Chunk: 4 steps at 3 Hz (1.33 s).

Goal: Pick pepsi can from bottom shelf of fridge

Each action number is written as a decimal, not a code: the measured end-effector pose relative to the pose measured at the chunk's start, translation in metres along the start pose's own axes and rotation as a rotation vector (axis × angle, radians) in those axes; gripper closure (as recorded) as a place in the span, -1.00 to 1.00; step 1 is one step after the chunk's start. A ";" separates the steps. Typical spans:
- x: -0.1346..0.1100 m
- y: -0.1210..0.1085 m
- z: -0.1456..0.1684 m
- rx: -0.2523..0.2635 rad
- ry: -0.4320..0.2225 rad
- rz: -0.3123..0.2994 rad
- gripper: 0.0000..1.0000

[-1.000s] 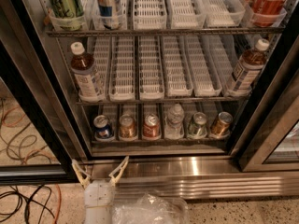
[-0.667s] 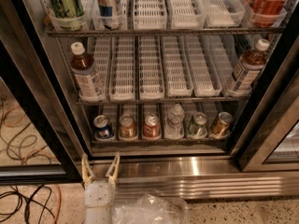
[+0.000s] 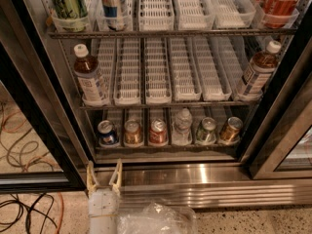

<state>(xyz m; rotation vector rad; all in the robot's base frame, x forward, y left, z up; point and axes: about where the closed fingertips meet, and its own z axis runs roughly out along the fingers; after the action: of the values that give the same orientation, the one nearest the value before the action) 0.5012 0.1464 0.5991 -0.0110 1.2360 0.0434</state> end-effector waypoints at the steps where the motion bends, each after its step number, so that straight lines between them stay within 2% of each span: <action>1: 0.005 0.002 0.004 -0.007 0.008 -0.005 -0.30; 2: 0.005 0.004 0.016 -0.020 0.003 -0.007 -0.42; 4: 0.007 0.013 0.039 -0.057 0.001 -0.016 -0.38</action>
Offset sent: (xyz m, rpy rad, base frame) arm 0.0323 0.0070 0.0122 -0.0247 -0.0170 0.0307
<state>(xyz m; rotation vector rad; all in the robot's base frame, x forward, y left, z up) 0.5402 0.1606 0.6054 -0.0700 1.2350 0.0649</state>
